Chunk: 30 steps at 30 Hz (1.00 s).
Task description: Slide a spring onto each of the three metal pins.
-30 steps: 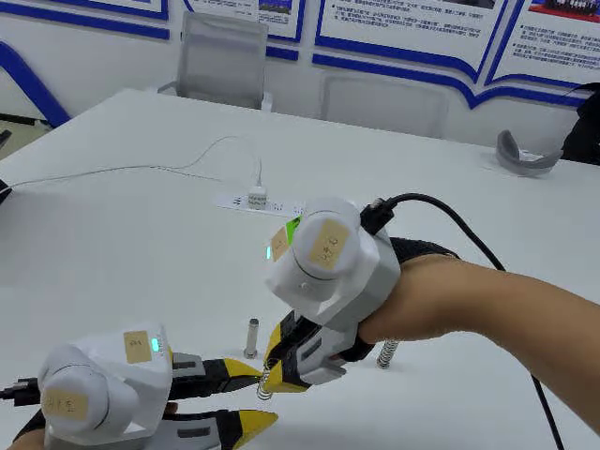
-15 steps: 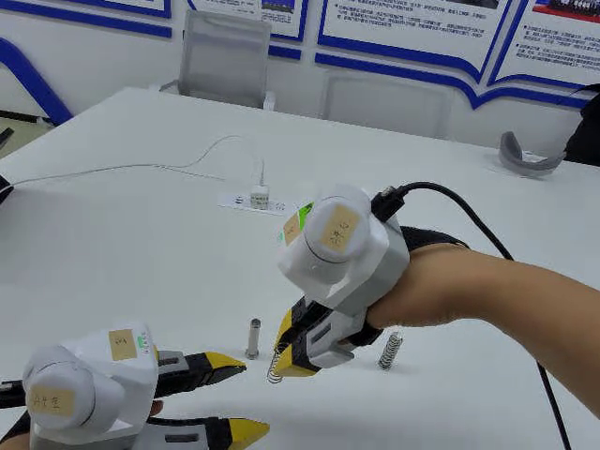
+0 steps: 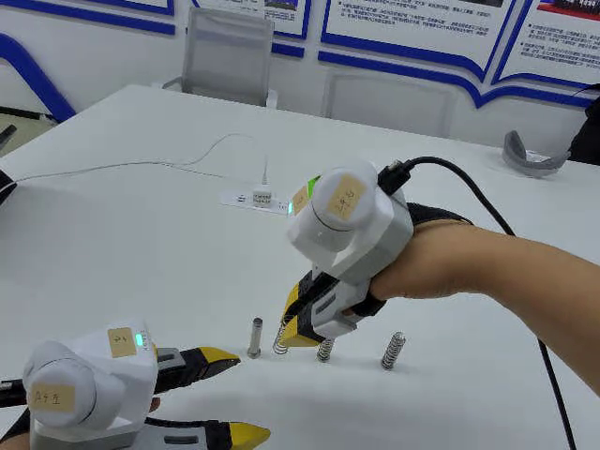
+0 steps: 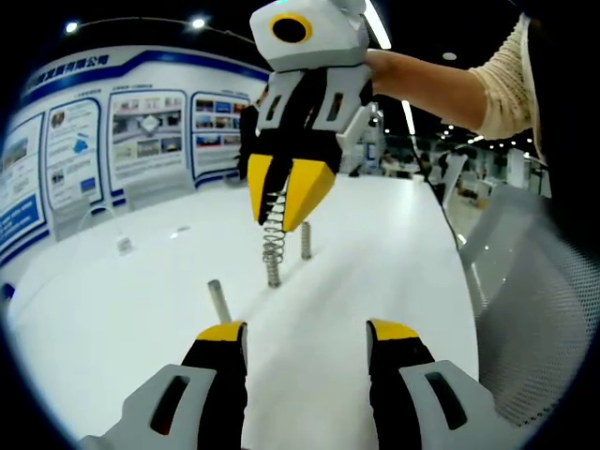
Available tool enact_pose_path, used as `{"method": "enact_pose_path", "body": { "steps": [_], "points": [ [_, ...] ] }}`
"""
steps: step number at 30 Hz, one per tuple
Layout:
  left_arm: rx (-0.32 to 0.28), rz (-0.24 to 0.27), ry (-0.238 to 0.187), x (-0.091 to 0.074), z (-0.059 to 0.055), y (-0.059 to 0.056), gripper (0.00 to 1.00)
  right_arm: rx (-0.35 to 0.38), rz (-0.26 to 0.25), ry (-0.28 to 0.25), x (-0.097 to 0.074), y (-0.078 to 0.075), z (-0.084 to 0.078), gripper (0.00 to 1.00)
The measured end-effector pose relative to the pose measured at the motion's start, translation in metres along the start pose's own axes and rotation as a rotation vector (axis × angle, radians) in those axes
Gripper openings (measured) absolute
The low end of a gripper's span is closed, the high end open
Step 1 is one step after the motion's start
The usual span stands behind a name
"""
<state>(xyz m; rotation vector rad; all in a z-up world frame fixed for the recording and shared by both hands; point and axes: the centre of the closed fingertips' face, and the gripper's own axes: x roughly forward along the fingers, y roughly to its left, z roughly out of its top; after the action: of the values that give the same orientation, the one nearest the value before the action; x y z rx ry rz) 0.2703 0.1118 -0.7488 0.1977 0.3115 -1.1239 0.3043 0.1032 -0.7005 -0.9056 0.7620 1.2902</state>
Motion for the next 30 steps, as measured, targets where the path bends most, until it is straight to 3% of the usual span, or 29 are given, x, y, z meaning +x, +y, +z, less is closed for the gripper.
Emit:
{"method": "enact_pose_path", "body": {
  "steps": [14, 30],
  "points": [
    [-0.02, 0.017, 0.003, -0.003, -0.004, 0.005, 0.57, 0.011, -0.025, -0.012, 0.005, -0.02, 0.011, 0.12],
    [-0.03, 0.022, 0.006, -0.002, -0.006, 0.008, 0.6, 0.031, -0.049, 0.0, 0.03, -0.04, 0.011, 0.12]
  ]
}}
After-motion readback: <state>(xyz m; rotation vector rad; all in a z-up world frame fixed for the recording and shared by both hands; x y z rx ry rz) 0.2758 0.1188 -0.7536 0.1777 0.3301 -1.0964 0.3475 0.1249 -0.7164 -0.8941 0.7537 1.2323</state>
